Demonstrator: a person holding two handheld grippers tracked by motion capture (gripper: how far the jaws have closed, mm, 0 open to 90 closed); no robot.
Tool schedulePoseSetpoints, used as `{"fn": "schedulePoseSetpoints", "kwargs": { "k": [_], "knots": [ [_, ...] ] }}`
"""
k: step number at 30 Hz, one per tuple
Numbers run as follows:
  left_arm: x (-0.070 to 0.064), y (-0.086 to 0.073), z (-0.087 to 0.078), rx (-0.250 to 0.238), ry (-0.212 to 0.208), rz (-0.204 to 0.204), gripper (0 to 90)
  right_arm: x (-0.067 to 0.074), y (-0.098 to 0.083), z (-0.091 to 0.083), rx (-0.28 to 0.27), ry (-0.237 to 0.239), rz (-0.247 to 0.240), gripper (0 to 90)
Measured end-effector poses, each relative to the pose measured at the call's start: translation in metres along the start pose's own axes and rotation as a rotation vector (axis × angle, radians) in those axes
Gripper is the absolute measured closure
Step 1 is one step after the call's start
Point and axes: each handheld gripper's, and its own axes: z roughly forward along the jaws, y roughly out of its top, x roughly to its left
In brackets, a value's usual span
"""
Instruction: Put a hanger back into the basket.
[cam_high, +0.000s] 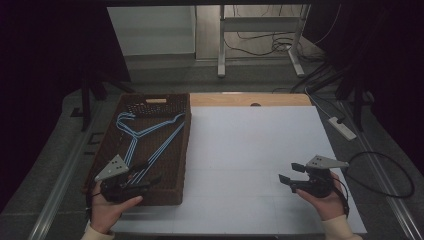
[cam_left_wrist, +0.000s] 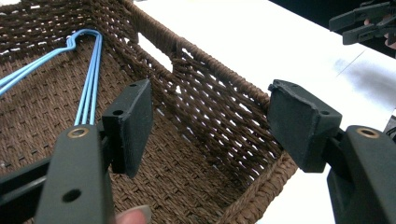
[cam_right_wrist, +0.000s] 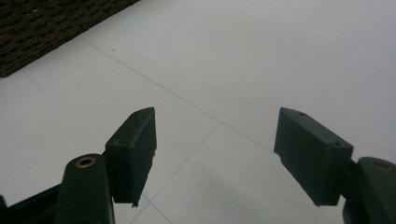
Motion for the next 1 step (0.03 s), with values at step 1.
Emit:
{"fn": "schedulePoseSetpoints", "kwargs": {
  "k": [1],
  "knots": [
    [-0.0002,-0.0005,0.0002,0.0,0.001,-0.001,32.8,-0.0001,0.0001,-0.0002,-0.001,0.0,0.0,30.7]
  ]
}}
